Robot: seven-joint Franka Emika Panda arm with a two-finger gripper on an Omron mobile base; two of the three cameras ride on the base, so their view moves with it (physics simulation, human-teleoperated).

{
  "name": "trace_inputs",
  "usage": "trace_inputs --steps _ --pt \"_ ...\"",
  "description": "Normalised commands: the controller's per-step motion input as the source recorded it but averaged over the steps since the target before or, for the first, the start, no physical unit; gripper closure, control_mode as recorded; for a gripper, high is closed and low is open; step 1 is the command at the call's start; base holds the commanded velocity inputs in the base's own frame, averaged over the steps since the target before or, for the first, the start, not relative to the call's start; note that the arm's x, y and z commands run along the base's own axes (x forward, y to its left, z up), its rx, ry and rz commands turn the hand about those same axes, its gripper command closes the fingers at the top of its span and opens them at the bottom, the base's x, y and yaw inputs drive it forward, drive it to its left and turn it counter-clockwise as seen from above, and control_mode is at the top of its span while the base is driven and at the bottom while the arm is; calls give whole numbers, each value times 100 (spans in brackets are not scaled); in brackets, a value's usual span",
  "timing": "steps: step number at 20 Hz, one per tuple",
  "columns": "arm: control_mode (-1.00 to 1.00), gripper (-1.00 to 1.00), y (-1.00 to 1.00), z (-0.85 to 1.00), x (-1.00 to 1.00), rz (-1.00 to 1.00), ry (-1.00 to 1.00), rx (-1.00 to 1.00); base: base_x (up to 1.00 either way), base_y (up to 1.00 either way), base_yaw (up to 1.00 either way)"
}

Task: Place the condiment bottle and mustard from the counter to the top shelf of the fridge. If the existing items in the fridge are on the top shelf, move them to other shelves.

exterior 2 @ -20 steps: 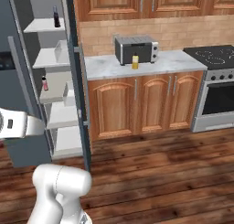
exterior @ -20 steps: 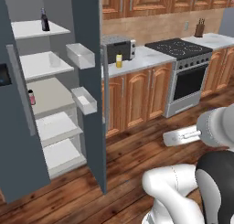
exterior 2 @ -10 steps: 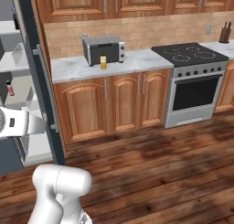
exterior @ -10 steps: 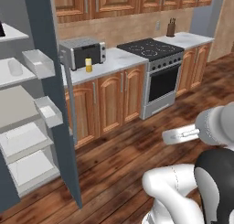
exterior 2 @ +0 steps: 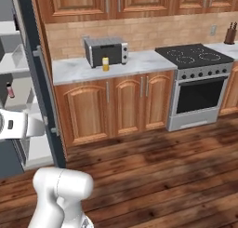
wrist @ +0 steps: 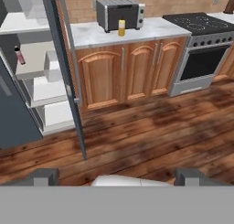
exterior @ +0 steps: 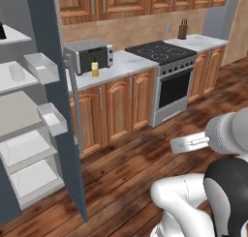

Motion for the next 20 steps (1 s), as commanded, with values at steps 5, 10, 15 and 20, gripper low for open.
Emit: trace_inputs --steps 5,10,15,20 --pt "100 -100 0 0 0 0 0 0 100 -79 -7" --pt "100 -100 0 0 0 0 0 0 68 -55 -41" --pt "100 -100 0 0 0 0 0 0 53 -52 -49" --pt "100 -100 0 0 0 0 0 0 96 -65 -26"
